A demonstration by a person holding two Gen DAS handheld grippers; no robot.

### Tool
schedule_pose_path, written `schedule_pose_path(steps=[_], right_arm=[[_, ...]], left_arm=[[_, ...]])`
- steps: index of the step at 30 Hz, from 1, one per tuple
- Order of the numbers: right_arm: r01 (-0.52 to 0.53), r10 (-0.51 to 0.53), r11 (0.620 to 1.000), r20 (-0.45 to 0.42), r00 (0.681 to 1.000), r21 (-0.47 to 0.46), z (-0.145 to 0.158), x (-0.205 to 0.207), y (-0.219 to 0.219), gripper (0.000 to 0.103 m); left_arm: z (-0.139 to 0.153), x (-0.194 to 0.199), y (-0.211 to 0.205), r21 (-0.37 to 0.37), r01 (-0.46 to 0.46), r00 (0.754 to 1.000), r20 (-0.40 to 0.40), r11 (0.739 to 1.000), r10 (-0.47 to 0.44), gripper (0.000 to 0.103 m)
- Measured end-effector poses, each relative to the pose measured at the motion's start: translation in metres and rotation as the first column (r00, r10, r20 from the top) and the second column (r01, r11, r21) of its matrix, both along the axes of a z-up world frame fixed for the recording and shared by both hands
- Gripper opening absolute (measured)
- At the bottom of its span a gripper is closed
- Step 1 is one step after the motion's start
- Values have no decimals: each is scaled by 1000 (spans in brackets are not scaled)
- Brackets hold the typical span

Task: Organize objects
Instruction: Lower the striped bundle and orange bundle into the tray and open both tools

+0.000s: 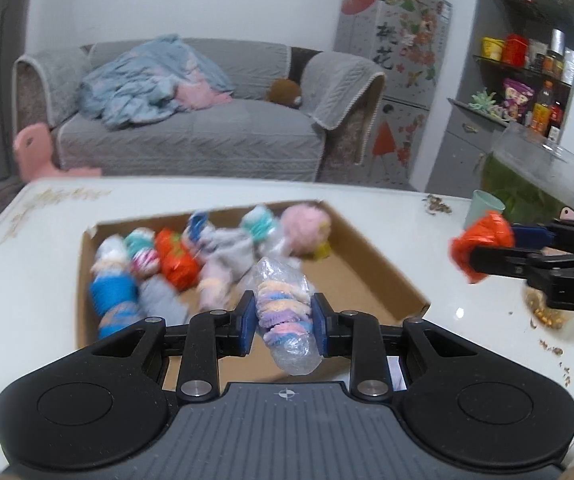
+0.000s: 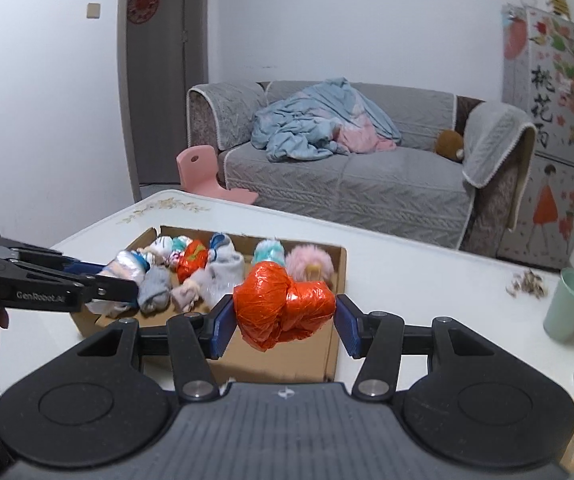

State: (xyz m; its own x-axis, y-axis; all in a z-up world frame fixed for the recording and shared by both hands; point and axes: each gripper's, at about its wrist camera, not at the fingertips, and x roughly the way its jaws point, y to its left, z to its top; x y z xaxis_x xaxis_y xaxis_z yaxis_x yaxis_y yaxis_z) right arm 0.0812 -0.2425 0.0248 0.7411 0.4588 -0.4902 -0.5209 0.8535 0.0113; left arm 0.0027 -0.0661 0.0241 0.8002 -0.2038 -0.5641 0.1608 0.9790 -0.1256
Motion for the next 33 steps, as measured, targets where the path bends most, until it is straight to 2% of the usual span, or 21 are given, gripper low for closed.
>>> schedule_pose_path(steps=[3, 7, 14, 17, 21, 26, 33], right_arm=[[-8, 9, 1000, 8, 1000, -21, 5, 17, 5, 49], [-34, 34, 998, 4, 999, -48, 6, 38, 14, 49], [-66, 63, 993, -30, 998, -102, -5, 74, 28, 49], [-79, 73, 990, -54, 996, -120, -11, 86, 31, 49], [-101, 89, 985, -85, 992, -140, -20, 97, 36, 49], [-138, 122, 978, -111, 986, -153, -28, 106, 40, 49], [-165, 137, 969, -156, 978, -181, -39, 122, 53, 49]], left_arm=[[7, 20, -14, 14, 33, 999, 11, 999, -33, 35], [5, 48, -29, -8, 71, 997, -12, 997, -71, 35], [-22, 99, -42, -93, 181, 978, -90, 979, -190, 35], [-35, 117, -47, -83, 215, 967, -121, 973, -224, 35], [-55, 133, -57, -25, 275, 948, -161, 961, -275, 35], [-73, 151, -53, 43, 226, 956, -200, 973, -213, 35], [-82, 158, -45, 62, 148, 971, -200, 987, -133, 35]])
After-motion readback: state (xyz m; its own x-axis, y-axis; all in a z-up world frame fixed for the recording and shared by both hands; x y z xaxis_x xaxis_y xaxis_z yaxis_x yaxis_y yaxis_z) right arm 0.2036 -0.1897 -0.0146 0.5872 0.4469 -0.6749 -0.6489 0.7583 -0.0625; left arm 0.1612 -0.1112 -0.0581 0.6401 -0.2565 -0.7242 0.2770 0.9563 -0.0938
